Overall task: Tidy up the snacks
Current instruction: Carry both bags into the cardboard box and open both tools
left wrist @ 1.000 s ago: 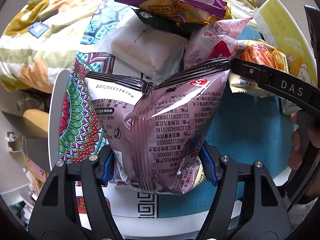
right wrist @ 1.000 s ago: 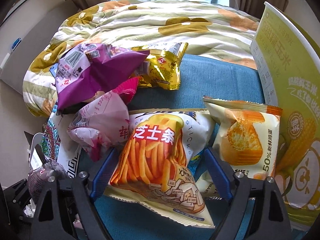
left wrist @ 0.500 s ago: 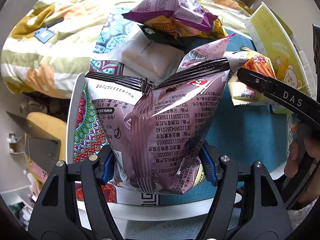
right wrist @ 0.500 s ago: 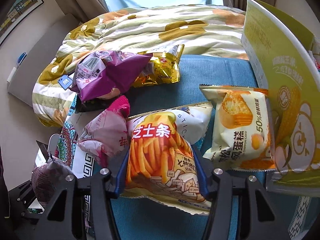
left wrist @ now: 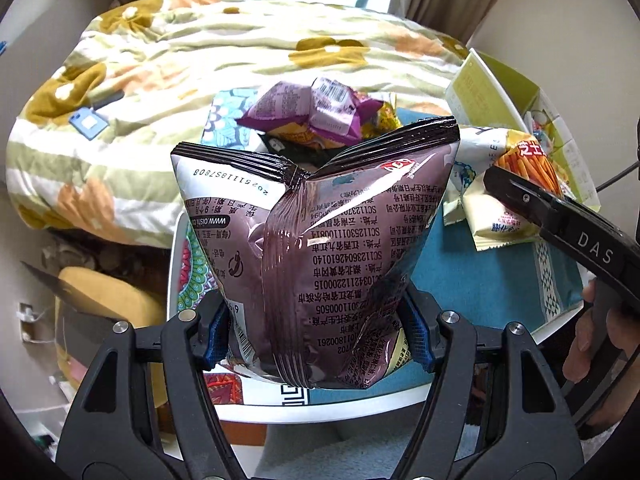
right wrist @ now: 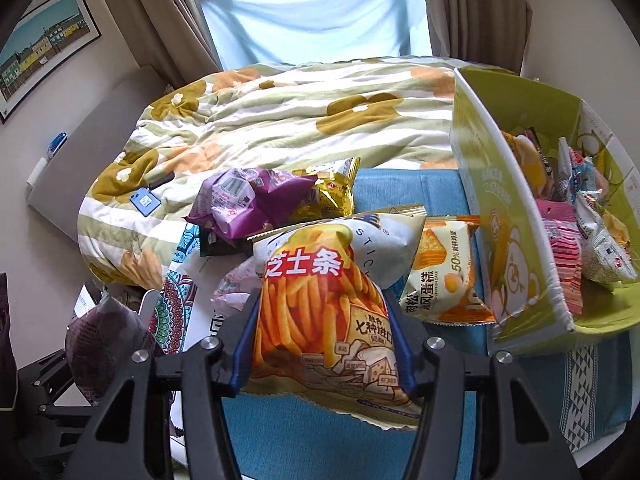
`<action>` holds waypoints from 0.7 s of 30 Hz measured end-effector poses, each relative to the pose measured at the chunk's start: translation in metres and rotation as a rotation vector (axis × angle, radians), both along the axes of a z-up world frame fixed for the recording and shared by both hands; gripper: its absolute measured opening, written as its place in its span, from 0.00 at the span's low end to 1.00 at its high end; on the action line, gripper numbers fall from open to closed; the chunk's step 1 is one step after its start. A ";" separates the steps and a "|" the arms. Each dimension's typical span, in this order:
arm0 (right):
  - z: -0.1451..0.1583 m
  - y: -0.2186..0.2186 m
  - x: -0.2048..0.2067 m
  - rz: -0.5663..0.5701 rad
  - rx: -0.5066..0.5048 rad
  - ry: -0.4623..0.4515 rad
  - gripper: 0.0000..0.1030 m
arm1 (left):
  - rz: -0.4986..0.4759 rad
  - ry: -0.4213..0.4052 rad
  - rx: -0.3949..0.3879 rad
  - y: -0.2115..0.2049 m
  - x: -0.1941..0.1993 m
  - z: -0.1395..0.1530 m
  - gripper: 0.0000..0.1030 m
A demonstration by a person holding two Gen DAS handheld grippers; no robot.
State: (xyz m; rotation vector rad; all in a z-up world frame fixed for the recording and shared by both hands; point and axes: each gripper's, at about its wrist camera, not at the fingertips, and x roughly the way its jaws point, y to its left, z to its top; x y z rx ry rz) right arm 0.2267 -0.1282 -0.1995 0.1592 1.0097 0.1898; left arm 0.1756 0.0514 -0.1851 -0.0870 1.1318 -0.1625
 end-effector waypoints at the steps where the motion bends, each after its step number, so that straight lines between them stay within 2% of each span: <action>1: 0.006 0.000 -0.005 -0.007 0.000 -0.013 0.50 | -0.007 -0.016 -0.004 0.000 0.000 0.007 0.64; 6: 0.040 -0.011 -0.026 -0.045 -0.002 -0.076 0.50 | -0.054 -0.079 -0.026 -0.008 0.006 0.038 0.64; 12: 0.075 -0.041 -0.043 -0.115 0.012 -0.138 0.50 | -0.100 -0.153 -0.025 -0.037 0.019 0.074 0.64; 18: 0.099 -0.091 -0.052 -0.160 0.021 -0.200 0.50 | -0.143 -0.215 -0.021 -0.100 0.034 0.096 0.64; 21: 0.108 -0.122 -0.050 -0.167 0.024 -0.228 0.50 | -0.155 -0.222 -0.046 -0.143 0.050 0.101 0.64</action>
